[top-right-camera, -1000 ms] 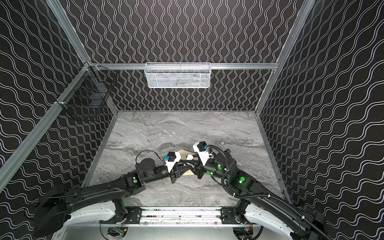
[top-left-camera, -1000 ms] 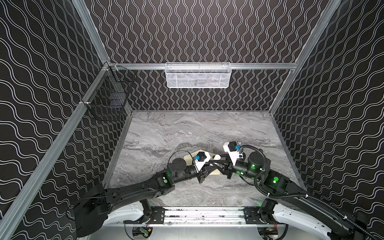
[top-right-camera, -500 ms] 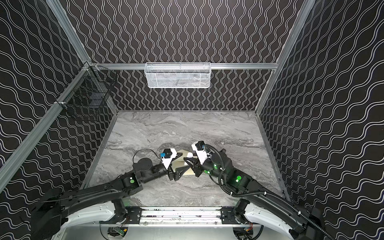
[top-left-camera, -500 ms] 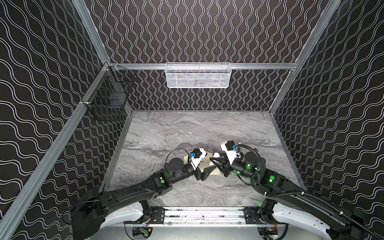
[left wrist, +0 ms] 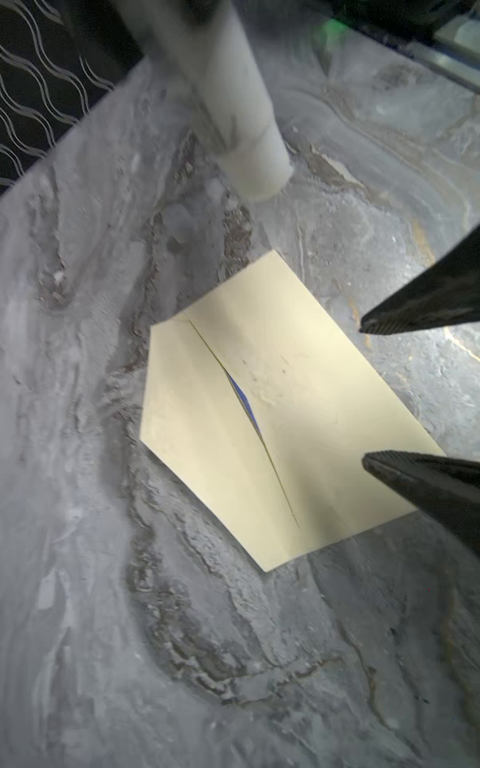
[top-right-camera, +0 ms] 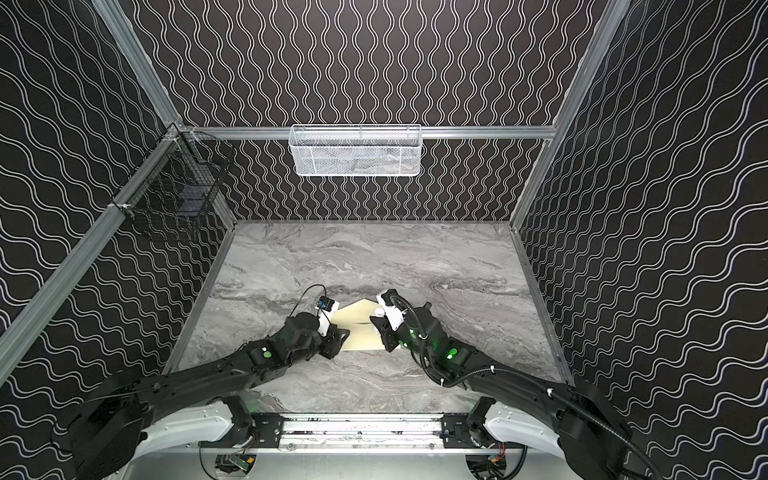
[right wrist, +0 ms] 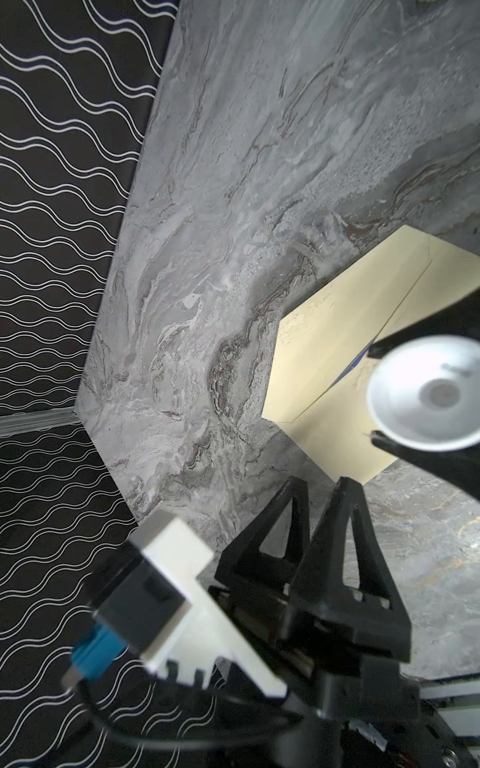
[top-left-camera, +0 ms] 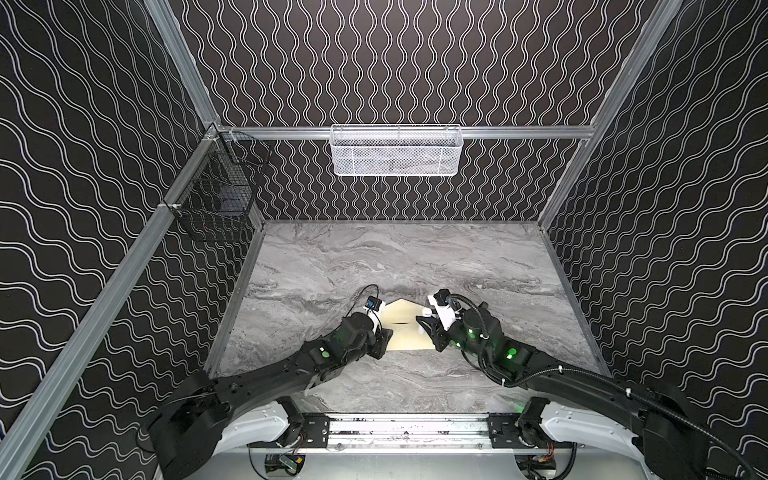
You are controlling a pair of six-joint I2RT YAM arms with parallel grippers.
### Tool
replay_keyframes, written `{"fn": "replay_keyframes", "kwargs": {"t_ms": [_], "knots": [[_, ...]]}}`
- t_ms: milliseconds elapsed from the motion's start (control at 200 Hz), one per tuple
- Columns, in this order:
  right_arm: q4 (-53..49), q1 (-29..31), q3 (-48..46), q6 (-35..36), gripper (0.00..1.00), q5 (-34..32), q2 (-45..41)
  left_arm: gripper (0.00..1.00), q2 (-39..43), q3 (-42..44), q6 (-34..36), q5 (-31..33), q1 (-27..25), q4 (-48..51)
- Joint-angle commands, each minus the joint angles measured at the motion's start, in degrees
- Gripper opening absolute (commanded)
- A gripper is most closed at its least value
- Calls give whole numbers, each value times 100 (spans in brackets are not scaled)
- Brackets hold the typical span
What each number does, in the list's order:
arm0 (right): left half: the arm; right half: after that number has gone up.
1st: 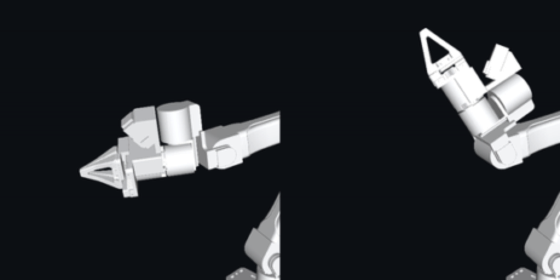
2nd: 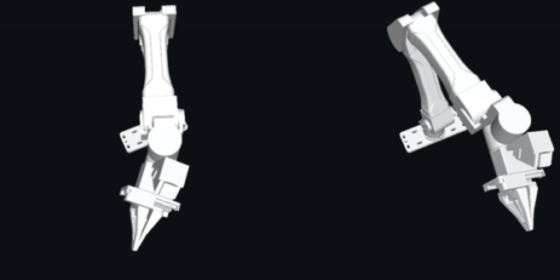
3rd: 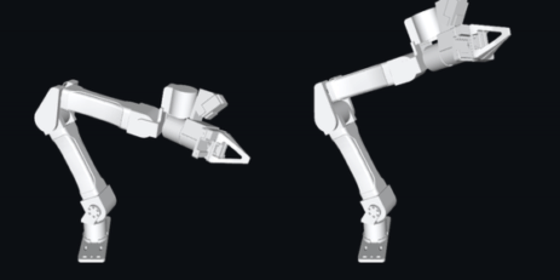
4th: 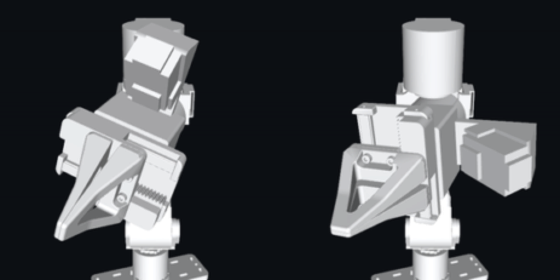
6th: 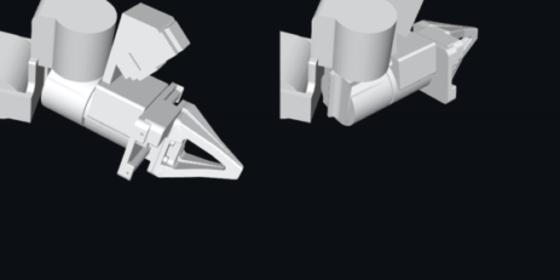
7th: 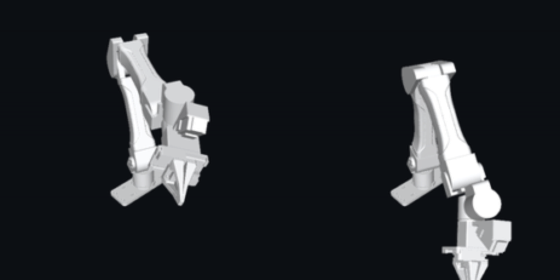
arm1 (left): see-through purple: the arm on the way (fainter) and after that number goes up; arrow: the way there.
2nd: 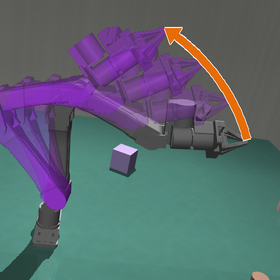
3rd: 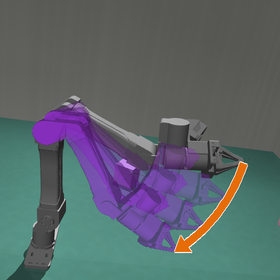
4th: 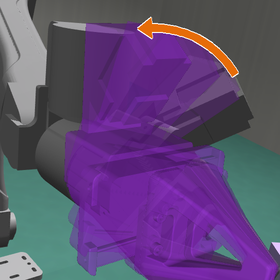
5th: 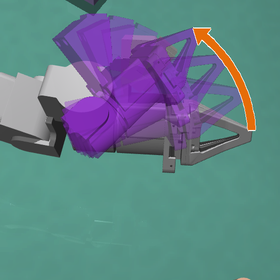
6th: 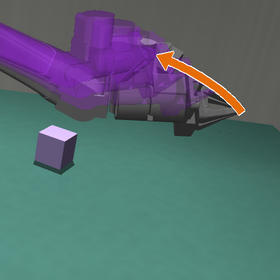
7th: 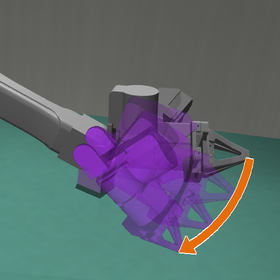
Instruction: Place the letter into the envelope and seal it
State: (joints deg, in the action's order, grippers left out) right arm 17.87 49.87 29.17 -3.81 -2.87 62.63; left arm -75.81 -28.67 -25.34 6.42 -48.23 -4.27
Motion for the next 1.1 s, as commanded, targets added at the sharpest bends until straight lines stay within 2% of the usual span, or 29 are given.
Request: {"fn": "replay_keyframes", "kwargs": {"t_ms": [0,175,275,596,766,1096], "knots": [[889,6,-61,49,0,-157,236,47,-329,-196,-242,-443,178,161],[1493,3,-230,126,0,-344,661,42,-832,-314,-269,-929,473,156],[1696,-3,-220,122,0,-340,881,27,-1090,-345,-194,-1080,558,99],[2492,-12,-256,45,0,-266,1595,24,-1613,-387,-139,-1138,595,-21],[2768,-13,-256,-36,0,-164,1880,19,-1861,-305,-110,-1297,595,-6],[3216,143,-35,-68,0,-160,2573,16,-1706,155,-482,-1771,561,-324]]}}
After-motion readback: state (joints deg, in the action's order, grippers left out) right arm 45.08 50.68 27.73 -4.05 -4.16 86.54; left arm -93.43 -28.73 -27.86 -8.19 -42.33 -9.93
